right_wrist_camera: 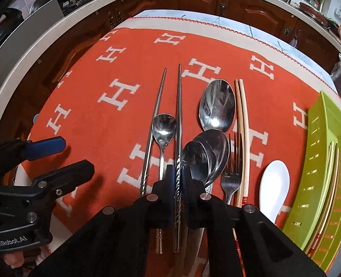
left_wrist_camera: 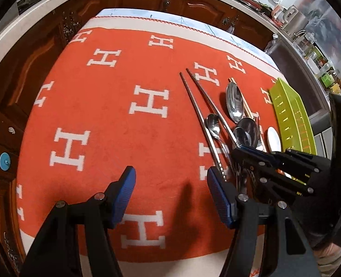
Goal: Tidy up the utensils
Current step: 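Return to the pile and grasp steel chopsticks with both tools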
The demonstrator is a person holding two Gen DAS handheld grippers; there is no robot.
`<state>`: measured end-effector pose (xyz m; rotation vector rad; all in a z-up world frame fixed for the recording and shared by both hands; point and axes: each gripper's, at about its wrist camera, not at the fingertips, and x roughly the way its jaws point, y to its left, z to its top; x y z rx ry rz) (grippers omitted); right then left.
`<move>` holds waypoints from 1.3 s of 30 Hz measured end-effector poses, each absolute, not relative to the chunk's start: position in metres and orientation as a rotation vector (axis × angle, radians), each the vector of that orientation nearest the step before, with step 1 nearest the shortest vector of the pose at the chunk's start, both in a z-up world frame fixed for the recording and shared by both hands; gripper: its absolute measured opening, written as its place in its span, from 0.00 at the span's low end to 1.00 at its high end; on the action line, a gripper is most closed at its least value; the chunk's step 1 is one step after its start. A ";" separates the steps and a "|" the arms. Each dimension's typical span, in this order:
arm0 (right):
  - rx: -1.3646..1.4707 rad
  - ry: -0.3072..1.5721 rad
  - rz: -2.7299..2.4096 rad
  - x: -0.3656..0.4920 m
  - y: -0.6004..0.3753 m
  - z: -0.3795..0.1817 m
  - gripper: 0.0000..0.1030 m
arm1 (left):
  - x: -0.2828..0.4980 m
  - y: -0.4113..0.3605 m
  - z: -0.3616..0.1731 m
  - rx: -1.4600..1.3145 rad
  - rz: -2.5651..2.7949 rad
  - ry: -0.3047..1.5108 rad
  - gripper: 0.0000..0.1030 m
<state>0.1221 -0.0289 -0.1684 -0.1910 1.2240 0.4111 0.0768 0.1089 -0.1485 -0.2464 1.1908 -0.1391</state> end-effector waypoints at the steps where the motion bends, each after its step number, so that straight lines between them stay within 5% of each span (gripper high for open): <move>1: -0.169 1.222 0.413 0.122 -0.032 -0.167 0.06 | 0.078 0.107 -0.148 -0.249 -0.143 1.191 0.61; 26: 0.136 1.064 0.367 0.088 -0.132 -0.101 0.05 | 0.102 0.034 -0.167 -0.002 0.004 1.207 0.56; 31: 0.135 1.041 0.358 0.078 -0.143 -0.097 0.05 | 0.097 0.038 -0.164 -0.007 0.023 1.194 0.40; 37: 0.149 1.028 0.350 0.074 -0.154 -0.098 0.05 | 0.094 0.040 -0.164 0.019 0.037 1.179 0.41; 39: 0.160 1.031 0.351 0.074 -0.156 -0.098 0.05 | 0.095 0.040 -0.164 0.012 0.021 1.173 0.26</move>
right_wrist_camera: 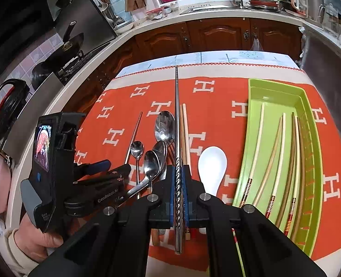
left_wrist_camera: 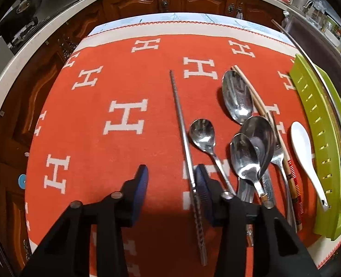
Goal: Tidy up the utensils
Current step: 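Return to the pile and grasp steel chopsticks with both tools, then carry both steel chopsticks into the green tray and open both tools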
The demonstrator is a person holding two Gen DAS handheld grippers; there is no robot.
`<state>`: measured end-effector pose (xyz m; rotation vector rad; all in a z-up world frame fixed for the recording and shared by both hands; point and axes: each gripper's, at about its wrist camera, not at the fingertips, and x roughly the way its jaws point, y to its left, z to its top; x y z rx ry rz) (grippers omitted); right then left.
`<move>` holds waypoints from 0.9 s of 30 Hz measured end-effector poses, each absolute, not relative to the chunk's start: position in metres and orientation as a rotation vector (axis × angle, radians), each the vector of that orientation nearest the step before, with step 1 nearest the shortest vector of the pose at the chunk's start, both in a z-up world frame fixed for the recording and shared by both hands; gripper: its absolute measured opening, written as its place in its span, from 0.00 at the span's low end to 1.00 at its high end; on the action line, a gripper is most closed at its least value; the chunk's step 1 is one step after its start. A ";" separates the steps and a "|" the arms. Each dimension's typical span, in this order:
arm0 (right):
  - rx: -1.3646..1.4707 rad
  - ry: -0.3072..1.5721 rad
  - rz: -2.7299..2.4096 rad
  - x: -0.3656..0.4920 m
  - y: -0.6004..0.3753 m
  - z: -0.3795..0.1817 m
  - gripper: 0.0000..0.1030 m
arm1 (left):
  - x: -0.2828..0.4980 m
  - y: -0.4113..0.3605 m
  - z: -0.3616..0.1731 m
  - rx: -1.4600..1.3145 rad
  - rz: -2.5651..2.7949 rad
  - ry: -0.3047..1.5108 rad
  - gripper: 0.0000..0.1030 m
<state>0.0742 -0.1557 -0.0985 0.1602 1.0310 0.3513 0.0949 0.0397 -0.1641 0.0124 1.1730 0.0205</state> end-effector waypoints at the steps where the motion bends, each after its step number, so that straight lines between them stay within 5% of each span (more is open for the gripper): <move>1: 0.170 1.032 0.352 0.073 -0.158 -0.099 0.05 | 0.097 0.039 -0.164 0.019 0.023 1.171 0.03; 15: 0.292 1.007 0.302 0.049 -0.206 -0.090 0.05 | 0.080 0.061 -0.114 -0.183 -0.046 1.169 0.03; 27: 0.425 1.019 0.163 0.034 -0.272 -0.098 0.05 | 0.088 -0.059 -0.064 -0.141 -0.398 1.143 0.03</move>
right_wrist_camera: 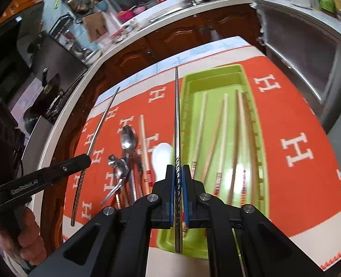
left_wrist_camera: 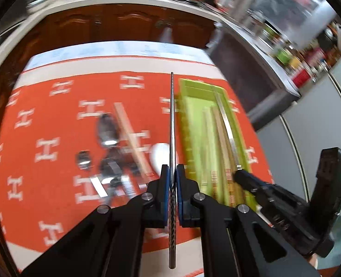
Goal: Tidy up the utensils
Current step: 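Carry both steel chopsticks into the green tray and open both tools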
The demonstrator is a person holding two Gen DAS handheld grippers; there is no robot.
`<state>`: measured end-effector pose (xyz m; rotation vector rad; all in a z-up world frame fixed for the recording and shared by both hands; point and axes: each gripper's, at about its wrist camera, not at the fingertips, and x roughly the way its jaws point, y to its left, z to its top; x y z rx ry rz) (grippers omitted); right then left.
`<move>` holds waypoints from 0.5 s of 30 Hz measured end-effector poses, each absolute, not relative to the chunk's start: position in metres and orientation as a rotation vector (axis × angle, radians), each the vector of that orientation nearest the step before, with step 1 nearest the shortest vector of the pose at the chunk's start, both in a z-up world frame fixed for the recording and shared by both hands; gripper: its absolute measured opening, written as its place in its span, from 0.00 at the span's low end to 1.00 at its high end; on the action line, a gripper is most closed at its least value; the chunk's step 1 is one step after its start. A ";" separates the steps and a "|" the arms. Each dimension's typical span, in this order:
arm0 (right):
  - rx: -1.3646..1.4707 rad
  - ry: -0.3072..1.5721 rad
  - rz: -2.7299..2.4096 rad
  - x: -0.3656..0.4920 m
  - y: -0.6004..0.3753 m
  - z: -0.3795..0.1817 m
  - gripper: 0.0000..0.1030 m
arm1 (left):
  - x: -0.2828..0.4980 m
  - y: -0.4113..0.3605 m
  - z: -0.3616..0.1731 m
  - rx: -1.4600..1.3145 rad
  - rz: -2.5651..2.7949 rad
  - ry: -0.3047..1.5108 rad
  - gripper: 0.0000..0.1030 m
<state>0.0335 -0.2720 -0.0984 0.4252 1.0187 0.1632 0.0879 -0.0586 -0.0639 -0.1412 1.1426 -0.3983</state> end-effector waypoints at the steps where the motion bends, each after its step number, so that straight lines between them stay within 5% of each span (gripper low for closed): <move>1: 0.439 1.023 0.147 0.033 -0.279 -0.101 0.05 | 0.090 -0.070 -0.065 -0.136 -0.416 1.151 0.03; 15: 0.537 1.118 0.070 0.043 -0.317 -0.146 0.07 | 0.101 -0.140 -0.107 -0.053 -0.499 1.258 0.10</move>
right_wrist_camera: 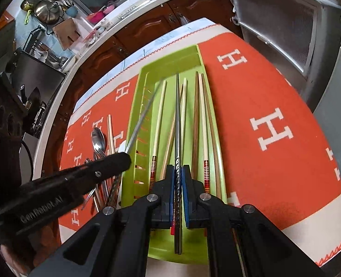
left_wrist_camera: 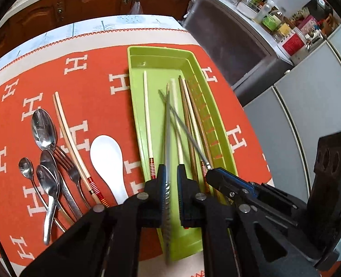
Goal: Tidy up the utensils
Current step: 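Carry both steel chopsticks into the green tray and open both tools, then grasp a steel spoon with the left tool while the right tool grasps another spoon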
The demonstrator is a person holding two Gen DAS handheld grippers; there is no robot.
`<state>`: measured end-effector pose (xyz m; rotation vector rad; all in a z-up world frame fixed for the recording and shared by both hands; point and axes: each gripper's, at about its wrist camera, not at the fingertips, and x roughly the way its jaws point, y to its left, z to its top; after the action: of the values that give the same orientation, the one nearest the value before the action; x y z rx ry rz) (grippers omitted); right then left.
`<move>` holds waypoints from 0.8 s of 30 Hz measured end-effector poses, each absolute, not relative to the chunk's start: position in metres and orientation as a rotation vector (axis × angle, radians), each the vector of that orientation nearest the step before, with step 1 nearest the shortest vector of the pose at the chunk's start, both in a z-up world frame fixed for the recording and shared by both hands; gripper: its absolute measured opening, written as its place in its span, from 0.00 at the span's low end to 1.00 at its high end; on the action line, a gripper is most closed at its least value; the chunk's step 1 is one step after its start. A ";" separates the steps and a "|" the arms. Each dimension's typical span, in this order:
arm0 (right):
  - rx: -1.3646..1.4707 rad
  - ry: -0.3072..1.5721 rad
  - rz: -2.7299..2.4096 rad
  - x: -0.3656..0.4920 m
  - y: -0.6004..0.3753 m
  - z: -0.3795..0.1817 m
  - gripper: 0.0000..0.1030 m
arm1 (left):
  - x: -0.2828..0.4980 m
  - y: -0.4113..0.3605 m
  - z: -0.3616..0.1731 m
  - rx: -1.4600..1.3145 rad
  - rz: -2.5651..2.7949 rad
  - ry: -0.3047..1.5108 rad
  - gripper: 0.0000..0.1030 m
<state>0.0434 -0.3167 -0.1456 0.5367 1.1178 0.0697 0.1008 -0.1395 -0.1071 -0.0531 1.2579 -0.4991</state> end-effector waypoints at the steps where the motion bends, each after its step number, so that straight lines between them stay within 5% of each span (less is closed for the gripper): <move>1: 0.545 1.122 0.069 0.045 -0.317 -0.147 0.07 | 0.100 -0.139 -0.106 -0.049 -0.500 1.252 0.15; 24: 0.481 1.106 0.187 0.044 -0.273 -0.119 0.07 | 0.087 0.013 -0.089 -0.145 -0.236 1.187 0.24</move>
<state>0.0440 -0.2729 -0.1193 0.4814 1.1057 0.1874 0.0869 0.0127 -0.0890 -0.1453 1.1867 -0.2364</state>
